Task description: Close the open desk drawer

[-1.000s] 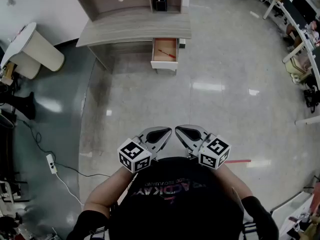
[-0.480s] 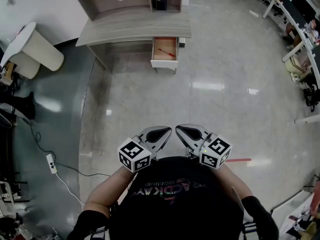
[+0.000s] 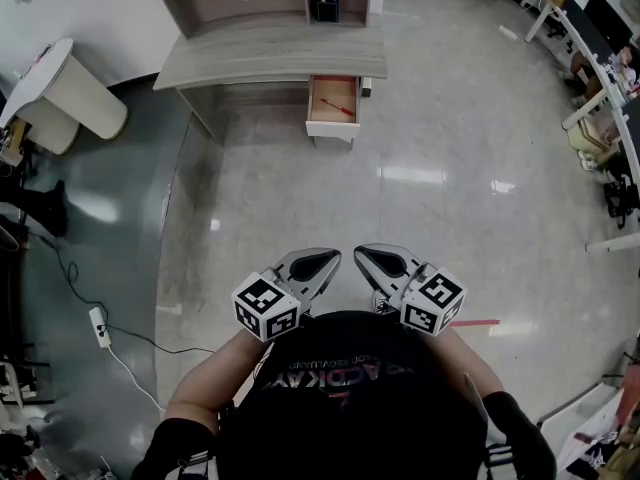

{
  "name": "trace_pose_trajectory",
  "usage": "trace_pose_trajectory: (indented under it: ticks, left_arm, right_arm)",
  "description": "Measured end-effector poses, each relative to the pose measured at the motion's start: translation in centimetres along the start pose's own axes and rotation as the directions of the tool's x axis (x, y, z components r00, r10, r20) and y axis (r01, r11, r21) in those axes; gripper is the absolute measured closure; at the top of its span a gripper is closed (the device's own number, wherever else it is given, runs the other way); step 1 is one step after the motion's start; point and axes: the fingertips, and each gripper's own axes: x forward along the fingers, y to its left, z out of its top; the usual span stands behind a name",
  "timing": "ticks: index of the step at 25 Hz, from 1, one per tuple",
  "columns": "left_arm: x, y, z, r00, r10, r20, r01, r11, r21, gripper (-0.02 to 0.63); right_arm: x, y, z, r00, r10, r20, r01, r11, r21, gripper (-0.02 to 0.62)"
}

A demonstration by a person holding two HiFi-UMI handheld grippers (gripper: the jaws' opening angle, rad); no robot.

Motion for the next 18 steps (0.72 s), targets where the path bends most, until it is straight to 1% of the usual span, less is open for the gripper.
trace_pose_trajectory:
  ticks: [4, 10, 18]
  left_arm:
    - [-0.6, 0.9, 0.6, 1.0, -0.004, -0.001, 0.004, 1.0, 0.016, 0.598]
    - [-1.9, 2.2, 1.6, 0.999, -0.042, -0.005, 0.042, 0.998, 0.046, 0.598]
    - [-5.4, 4.0, 1.4, 0.995, -0.089, -0.033, 0.091, 0.994, 0.057, 0.598]
  right_arm:
    - [0.9, 0.1, 0.6, 1.0, -0.016, 0.013, 0.016, 1.0, -0.008, 0.586]
    - [2.7, 1.0, 1.1, 0.997, -0.057, 0.043, 0.057, 0.998, -0.016, 0.586]
    - [4.7, 2.8, 0.4, 0.985, -0.138, 0.1, 0.136, 0.99, 0.028, 0.586]
